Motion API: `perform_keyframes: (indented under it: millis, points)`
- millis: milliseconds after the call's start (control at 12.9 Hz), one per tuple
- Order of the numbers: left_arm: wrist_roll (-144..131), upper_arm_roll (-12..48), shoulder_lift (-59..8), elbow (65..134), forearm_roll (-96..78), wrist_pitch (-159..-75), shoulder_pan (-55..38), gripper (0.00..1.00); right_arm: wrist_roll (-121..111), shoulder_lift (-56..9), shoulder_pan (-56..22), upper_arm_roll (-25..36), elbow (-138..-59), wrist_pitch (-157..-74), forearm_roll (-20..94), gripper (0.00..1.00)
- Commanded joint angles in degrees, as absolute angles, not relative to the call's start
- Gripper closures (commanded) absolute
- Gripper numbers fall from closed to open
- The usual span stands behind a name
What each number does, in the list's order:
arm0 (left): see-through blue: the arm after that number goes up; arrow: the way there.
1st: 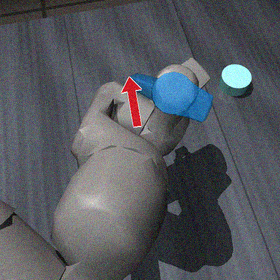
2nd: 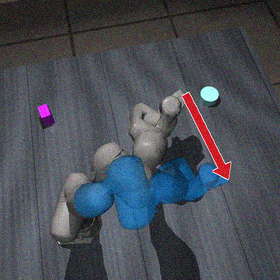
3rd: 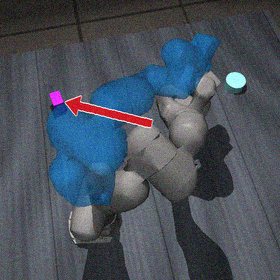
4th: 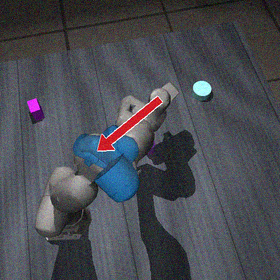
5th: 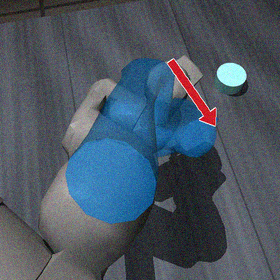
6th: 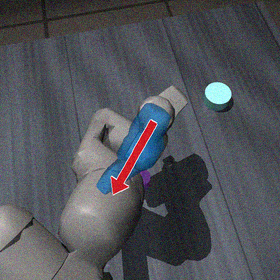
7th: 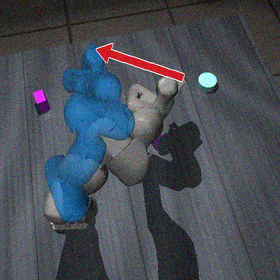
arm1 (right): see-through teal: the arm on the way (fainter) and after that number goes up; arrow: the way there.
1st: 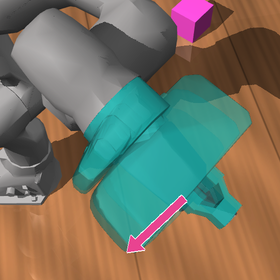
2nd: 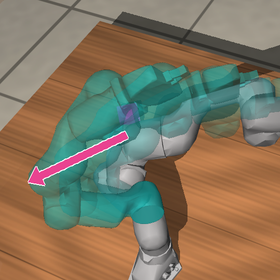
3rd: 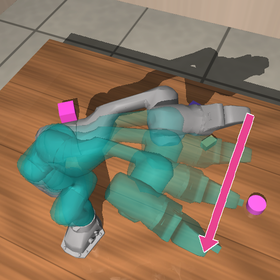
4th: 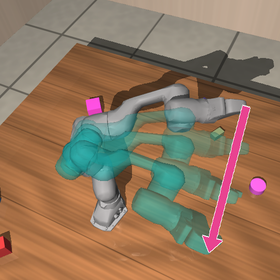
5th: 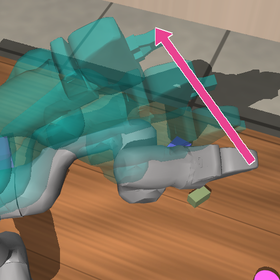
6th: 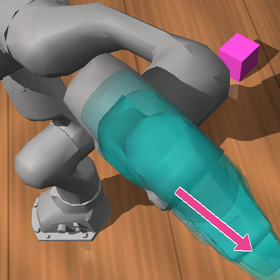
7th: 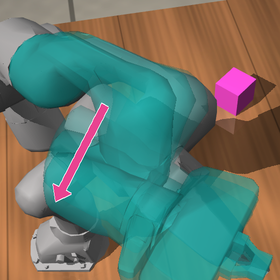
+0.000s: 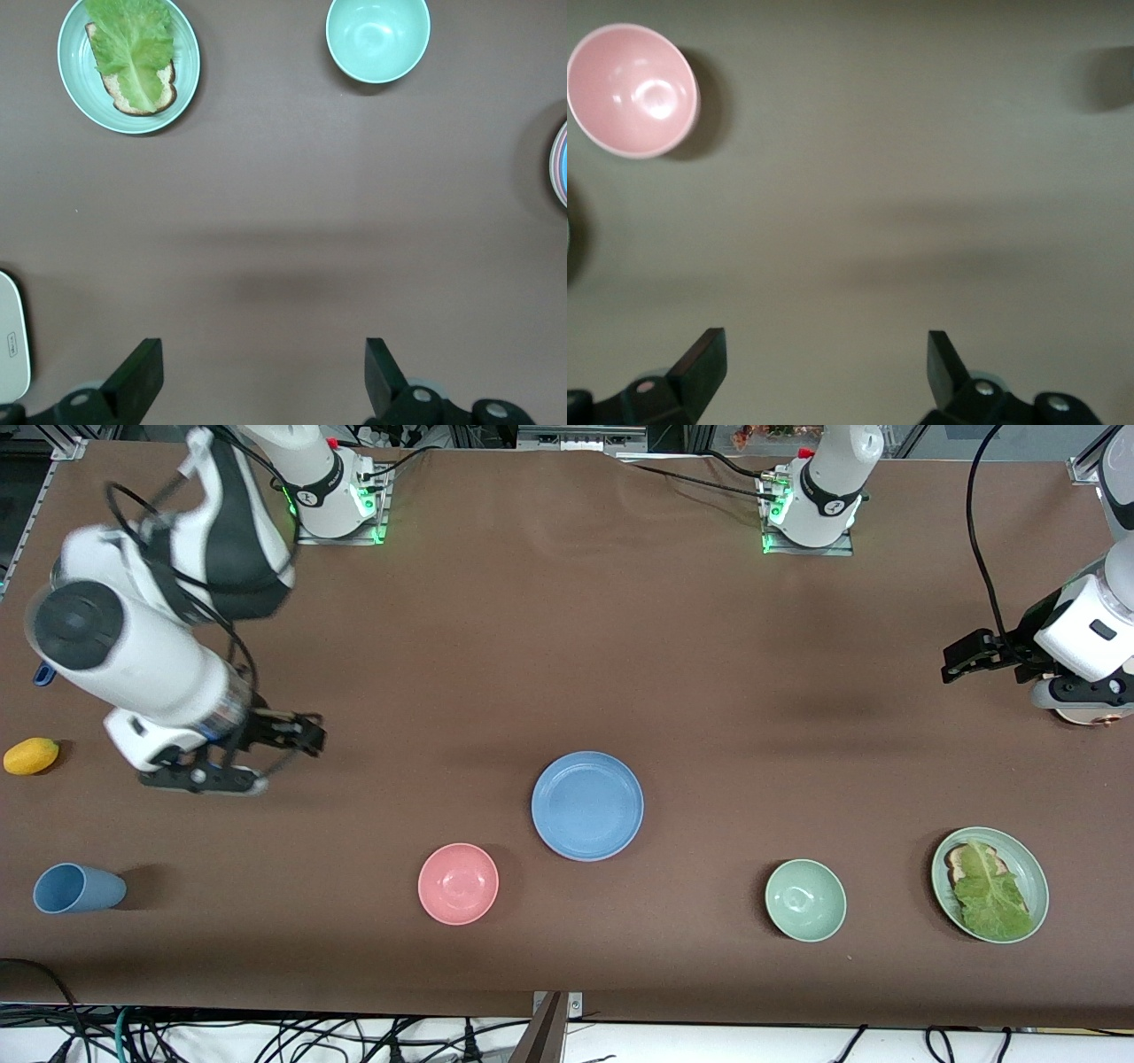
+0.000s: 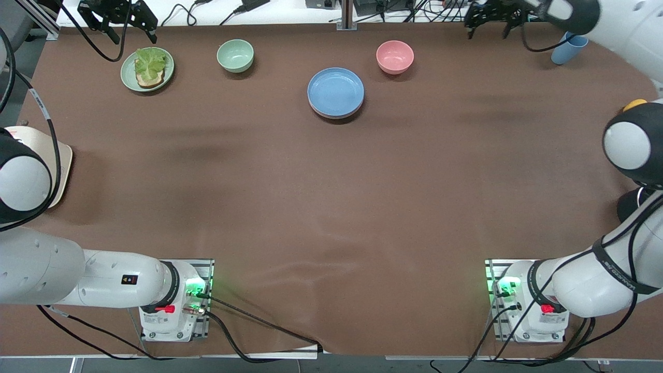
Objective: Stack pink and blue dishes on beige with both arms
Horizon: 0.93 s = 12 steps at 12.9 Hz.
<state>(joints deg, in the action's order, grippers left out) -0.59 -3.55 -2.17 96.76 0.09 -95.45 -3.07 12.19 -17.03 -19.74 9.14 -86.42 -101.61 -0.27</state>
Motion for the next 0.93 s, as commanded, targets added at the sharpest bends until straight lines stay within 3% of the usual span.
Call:
perform_keyframes:
  millis: [0, 155, 854]
  points:
    - [-0.09, -3.61, -2.64, 95.71, -0.88, -95.1, -3.25, 0.0, 5.81, -13.45, -16.73, 9.76, -88.78, -99.77, 0.44, 0.0]
    - [-0.09, -3.6, -2.64, 95.71, -0.88, -95.1, -3.25, 0.0, 4.23, -13.27, -11.62, 5.99, -86.76, -95.9, 1.31, 0.0]
    - [-0.09, -3.52, -2.64, 95.71, -0.79, -95.01, -3.25, 0.0, 4.3, -11.25, -11.6, 5.62, -84.03, -90.35, 1.23, 0.0]
